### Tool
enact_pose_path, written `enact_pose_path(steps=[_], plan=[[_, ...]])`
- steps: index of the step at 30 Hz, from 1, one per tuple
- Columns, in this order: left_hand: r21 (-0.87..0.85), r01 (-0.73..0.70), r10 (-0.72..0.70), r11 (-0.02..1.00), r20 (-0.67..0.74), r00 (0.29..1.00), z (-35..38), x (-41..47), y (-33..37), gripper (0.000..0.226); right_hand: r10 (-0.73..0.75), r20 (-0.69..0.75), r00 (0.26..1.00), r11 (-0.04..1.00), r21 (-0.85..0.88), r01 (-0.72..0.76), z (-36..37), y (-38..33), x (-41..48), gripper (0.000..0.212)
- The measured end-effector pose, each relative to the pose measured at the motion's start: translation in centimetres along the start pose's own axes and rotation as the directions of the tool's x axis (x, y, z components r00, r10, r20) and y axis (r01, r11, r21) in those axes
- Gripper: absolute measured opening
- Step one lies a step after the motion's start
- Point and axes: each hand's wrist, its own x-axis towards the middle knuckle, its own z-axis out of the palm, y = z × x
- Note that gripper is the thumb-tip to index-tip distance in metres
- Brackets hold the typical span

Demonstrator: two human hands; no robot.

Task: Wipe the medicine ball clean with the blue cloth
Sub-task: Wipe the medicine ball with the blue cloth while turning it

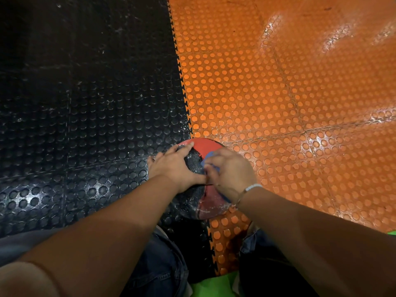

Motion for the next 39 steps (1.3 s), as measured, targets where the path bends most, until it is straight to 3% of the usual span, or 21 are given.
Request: enact_pose_path(steps=[2,6,8,10,12,15,17,21,22,26,28,31,33,35,37,39], plan=[[-0.02,0.02,-0.019,1.0,0.016,1.0,-0.2,0.1,-0.4,0.113,-0.039,0.038,0.999,0.999,-0.007,0.039,-0.1,0.0,-0.1,0.026],[-0.05,0.045,-0.043,0.998,0.026,0.999,-0.2,0.0,-0.4,0.117,0.262,-0.081,0.962,0.959,0.134,-0.25,-0.6,3.1,1.2,0.022],[-0.041,0.043,-0.042,0.998,0.017,0.999,-0.2,0.0,-0.3,0.116,0.188,-0.053,0.981,0.977,0.111,-0.181,-0.4,2.1,0.9,0.023],[-0.015,0.03,-0.03,0.999,0.014,0.999,-0.3,0.1,-0.5,0.113,-0.001,0.009,1.0,0.998,0.06,0.0,0.2,0.0,-0.2,0.024],[0.003,0.024,-0.025,1.0,0.027,0.999,-0.4,0.2,-0.6,0.115,-0.032,-0.009,0.999,0.998,0.053,0.032,0.5,0.1,-0.6,0.023],[-0.006,0.024,-0.024,1.0,0.036,0.999,-0.2,0.1,-0.4,0.119,0.342,-0.046,0.939,0.912,0.259,-0.319,0.0,3.7,0.3,0.023],[-0.013,0.019,-0.019,1.0,0.02,1.0,0.1,0.0,-0.2,0.12,0.454,-0.039,0.89,0.86,0.281,-0.426,0.0,4.3,0.4,0.024],[-0.003,0.018,-0.018,1.0,0.009,1.0,-0.1,0.0,-0.2,0.12,0.186,-0.084,0.979,0.975,0.142,-0.173,0.7,0.9,-0.4,0.024],[-0.003,0.018,-0.018,1.0,0.012,1.0,-0.2,-0.1,-0.4,0.12,0.179,-0.083,0.98,0.978,0.12,-0.168,0.7,1.2,-0.5,0.025],[-0.021,0.006,-0.006,1.0,0.012,1.0,0.3,-0.9,-0.8,0.121,0.456,-0.018,0.89,0.885,0.117,-0.451,0.2,4.8,0.4,0.025],[-0.02,0.006,-0.006,1.0,0.008,1.0,0.5,-1.0,-0.9,0.121,0.411,-0.039,0.911,0.908,0.113,-0.404,0.5,3.9,0.8,0.024],[-0.028,0.019,-0.019,0.999,0.0,1.0,0.2,-0.7,-1.1,0.121,0.171,-0.09,0.981,0.981,0.103,-0.162,0.9,1.2,0.6,0.025],[-0.03,0.018,-0.018,0.999,0.011,1.0,0.0,-0.7,-1.1,0.121,0.326,-0.038,0.945,0.938,0.138,-0.318,0.4,2.8,0.8,0.026],[-0.014,0.008,-0.008,1.0,0.017,1.0,0.1,-1.1,-1.1,0.12,0.514,0.052,0.856,0.848,0.121,-0.516,-0.2,5.0,1.0,0.024],[0.005,0.003,-0.003,1.0,0.019,1.0,0.1,-1.3,-0.9,0.12,0.479,0.059,0.876,0.869,0.109,-0.482,-0.1,5.0,1.2,0.024],[0.02,0.001,-0.002,1.0,0.022,1.0,0.0,-1.3,-0.8,0.119,0.319,-0.008,0.948,0.937,0.155,-0.313,0.2,3.1,1.4,0.023]])
